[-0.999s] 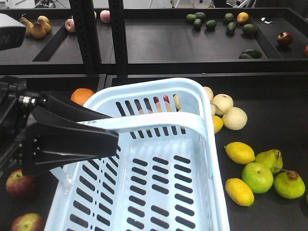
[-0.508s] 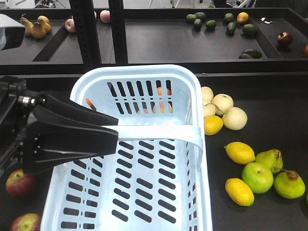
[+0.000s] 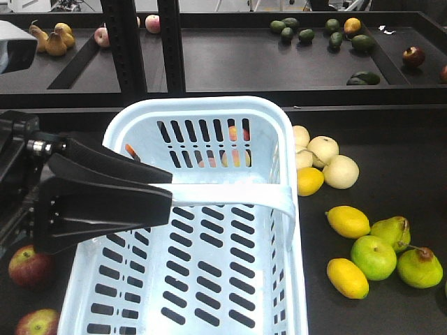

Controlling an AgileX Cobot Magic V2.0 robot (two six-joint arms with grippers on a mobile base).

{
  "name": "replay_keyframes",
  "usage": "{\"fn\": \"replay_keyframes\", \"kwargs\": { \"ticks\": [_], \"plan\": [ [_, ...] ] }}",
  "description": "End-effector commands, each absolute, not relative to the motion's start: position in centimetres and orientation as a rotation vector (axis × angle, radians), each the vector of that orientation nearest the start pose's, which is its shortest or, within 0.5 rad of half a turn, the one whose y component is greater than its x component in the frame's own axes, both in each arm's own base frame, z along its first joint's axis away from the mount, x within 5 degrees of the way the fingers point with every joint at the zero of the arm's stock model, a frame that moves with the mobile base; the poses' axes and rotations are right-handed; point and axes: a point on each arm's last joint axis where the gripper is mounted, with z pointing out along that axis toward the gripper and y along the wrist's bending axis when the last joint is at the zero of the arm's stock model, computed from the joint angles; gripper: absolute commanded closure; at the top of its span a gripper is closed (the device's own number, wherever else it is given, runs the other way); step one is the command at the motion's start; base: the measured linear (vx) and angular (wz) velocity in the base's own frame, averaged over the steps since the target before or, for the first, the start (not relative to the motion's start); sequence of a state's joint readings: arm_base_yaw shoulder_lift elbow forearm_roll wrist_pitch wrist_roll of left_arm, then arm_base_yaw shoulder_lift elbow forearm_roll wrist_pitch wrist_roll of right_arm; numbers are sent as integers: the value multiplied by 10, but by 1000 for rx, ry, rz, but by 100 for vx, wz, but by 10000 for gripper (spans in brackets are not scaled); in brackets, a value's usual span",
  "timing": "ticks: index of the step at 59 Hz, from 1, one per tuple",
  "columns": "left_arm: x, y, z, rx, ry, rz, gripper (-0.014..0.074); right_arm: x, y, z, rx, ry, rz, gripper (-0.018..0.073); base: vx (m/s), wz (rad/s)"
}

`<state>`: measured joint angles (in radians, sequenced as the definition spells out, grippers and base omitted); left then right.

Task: Pick three apples into basket with both arms
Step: 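Hold the basket up with the left gripper while the base turns away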

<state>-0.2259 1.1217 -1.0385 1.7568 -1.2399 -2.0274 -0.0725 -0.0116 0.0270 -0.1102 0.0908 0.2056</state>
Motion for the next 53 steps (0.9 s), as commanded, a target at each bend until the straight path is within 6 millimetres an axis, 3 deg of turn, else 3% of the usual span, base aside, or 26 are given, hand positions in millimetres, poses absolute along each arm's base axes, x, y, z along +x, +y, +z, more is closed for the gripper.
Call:
{"fn": "replay_keyframes", "kwargs": {
  "ticks": [1, 53],
  "plan": [
    [150, -125, 410, 1146, 1623, -1352, 602, 56, -4, 199, 115, 1513, 4, 564, 0, 0],
    [150, -125, 410, 1146, 1623, -1352, 602, 56, -4, 199, 115, 1513, 4, 564, -1, 4]
  ]
}}
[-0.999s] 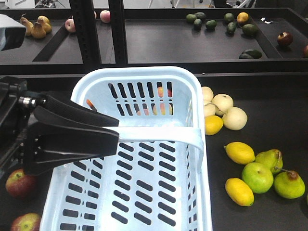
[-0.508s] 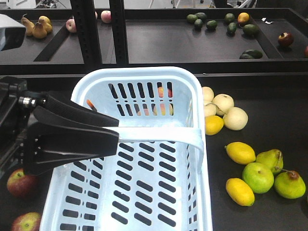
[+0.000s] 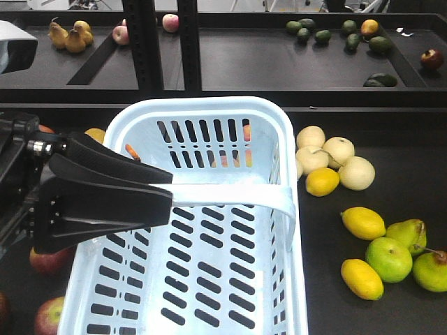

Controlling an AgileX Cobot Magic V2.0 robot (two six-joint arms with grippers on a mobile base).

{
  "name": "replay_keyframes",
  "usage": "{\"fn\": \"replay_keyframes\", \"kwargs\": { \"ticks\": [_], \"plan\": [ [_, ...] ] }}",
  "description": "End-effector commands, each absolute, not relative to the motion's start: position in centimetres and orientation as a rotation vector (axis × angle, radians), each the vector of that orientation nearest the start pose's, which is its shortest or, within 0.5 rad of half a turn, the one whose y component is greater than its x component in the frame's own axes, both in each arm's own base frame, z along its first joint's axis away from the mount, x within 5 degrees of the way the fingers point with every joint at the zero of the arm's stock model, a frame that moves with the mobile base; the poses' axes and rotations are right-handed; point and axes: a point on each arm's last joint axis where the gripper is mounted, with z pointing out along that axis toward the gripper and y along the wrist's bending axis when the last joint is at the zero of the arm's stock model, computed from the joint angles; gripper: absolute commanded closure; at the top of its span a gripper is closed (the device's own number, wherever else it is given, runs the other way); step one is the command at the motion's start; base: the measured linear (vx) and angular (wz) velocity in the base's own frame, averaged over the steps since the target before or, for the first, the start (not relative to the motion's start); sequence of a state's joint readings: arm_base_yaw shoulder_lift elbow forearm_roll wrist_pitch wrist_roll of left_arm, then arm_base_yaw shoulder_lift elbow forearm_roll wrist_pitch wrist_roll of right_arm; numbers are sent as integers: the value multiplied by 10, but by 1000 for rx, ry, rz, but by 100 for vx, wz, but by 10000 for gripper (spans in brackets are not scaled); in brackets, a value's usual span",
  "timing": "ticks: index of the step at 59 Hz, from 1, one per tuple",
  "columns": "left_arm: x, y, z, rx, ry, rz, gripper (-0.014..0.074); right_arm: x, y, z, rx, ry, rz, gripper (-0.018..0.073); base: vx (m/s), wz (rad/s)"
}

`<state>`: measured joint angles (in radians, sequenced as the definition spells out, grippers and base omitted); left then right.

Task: Pick three apples into basket with both arms
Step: 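Hold the basket up with the left gripper while the base turns away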

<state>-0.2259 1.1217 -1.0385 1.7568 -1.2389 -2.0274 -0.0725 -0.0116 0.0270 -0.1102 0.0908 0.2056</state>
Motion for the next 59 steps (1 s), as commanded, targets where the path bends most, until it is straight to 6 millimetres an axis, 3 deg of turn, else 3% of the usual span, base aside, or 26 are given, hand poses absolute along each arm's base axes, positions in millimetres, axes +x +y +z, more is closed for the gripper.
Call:
{"fn": "replay_keyframes", "kwargs": {
  "ticks": [1, 59],
  "plan": [
    [150, -125, 410, 1146, 1623, -1352, 602, 56, -4, 199, 115, 1513, 4, 564, -3, 15],
    [150, -125, 410, 1146, 1623, -1352, 602, 56, -4, 199, 115, 1513, 4, 564, -7, 30]
  ]
}}
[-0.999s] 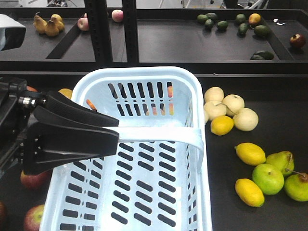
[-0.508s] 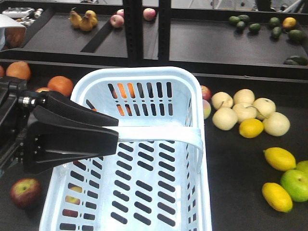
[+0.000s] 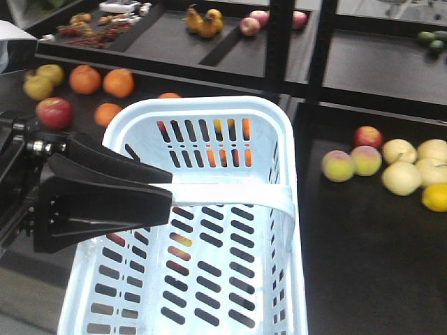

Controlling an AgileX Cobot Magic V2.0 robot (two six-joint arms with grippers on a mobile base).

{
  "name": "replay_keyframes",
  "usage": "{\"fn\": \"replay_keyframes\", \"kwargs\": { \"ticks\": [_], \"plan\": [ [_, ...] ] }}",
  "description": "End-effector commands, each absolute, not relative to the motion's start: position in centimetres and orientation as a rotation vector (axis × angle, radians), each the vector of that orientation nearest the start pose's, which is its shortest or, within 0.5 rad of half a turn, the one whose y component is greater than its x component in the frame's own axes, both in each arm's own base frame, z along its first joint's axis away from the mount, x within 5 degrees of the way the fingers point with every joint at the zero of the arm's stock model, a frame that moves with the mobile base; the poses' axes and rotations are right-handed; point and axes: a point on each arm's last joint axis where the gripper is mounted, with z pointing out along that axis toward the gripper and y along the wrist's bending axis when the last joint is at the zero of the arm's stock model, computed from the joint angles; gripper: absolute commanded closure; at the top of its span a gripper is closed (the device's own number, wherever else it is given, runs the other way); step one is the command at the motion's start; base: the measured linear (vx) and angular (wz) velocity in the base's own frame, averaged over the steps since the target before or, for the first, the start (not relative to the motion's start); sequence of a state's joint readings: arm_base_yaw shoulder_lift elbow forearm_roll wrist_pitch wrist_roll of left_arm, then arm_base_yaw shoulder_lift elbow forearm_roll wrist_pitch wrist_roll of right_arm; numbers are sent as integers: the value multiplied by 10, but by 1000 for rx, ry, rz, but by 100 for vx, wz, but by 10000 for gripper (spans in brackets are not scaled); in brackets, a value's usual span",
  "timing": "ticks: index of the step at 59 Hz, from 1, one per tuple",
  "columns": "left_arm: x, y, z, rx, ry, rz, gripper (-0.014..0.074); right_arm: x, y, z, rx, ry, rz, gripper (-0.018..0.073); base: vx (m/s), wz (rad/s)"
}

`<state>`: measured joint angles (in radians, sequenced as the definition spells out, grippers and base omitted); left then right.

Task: Pick three apples into basket with both arms
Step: 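Hold the basket up with the left gripper while the base turns away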

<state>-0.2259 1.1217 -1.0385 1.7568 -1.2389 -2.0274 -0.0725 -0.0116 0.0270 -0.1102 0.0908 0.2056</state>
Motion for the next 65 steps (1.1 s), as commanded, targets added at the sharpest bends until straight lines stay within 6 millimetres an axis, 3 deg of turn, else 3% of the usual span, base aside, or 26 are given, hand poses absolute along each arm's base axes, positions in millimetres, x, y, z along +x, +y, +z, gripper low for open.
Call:
{"fn": "replay_keyframes", "kwargs": {
  "ticks": [1, 65],
  "plan": [
    [150, -125, 410, 1146, 1623, -1352, 602, 56, -4, 199, 115, 1513, 4, 564, -12, 48],
    [150, -125, 410, 1147, 1623, -1352, 602, 56, -4, 199, 115, 1512, 4, 564, -12, 47]
  ]
}}
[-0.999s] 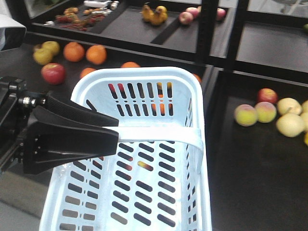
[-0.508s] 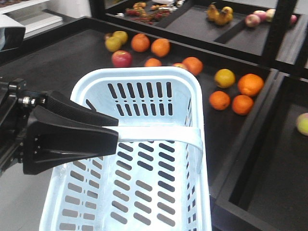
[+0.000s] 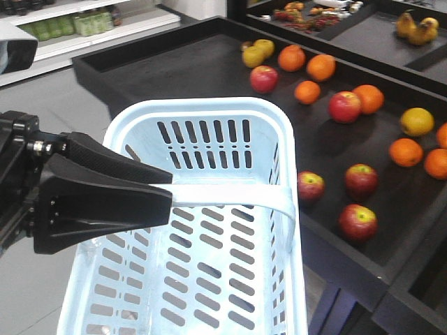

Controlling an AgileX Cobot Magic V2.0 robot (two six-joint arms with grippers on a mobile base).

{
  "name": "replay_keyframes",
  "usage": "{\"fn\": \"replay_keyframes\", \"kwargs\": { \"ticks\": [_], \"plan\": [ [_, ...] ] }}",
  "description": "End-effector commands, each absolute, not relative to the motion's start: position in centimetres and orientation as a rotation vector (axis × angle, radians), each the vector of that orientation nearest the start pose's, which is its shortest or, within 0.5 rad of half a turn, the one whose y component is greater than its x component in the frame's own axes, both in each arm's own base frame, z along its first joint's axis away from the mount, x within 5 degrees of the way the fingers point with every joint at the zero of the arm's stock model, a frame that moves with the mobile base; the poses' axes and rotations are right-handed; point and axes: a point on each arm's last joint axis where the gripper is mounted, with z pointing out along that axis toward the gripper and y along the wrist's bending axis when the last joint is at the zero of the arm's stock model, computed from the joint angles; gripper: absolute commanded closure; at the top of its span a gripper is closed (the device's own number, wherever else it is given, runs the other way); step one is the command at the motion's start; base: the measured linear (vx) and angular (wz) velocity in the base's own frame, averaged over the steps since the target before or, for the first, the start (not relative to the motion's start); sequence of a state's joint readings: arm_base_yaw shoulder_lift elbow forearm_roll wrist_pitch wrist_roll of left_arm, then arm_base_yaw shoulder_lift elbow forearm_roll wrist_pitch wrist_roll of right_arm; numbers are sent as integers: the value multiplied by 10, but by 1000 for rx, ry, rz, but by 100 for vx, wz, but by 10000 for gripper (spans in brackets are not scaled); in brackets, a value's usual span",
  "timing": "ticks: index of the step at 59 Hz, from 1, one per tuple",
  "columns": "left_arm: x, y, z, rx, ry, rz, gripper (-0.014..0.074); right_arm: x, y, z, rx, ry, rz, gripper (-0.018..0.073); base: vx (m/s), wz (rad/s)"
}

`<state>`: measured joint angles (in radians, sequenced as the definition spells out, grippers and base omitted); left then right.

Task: Pick three apples into basket with both arms
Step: 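Hold the basket up with the left gripper while the base turns away, then drive the base across the floor carrying the basket in the left gripper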

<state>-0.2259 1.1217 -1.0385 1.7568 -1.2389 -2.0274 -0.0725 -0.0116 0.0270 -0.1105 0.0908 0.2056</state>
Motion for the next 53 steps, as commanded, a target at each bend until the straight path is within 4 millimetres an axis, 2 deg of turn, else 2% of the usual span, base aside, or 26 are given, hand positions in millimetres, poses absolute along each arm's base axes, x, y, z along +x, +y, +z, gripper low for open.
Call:
{"fn": "replay_keyframes", "kwargs": {
  "ticks": [1, 53],
  "plan": [
    [150, -125, 410, 1147, 1623, -1352, 602, 56, -4, 199, 115, 1512, 4, 564, -11, 44],
    [150, -125, 410, 1147, 1623, -1353, 602, 56, -4, 199, 115, 1512, 4, 564, -9, 47]
  ]
}}
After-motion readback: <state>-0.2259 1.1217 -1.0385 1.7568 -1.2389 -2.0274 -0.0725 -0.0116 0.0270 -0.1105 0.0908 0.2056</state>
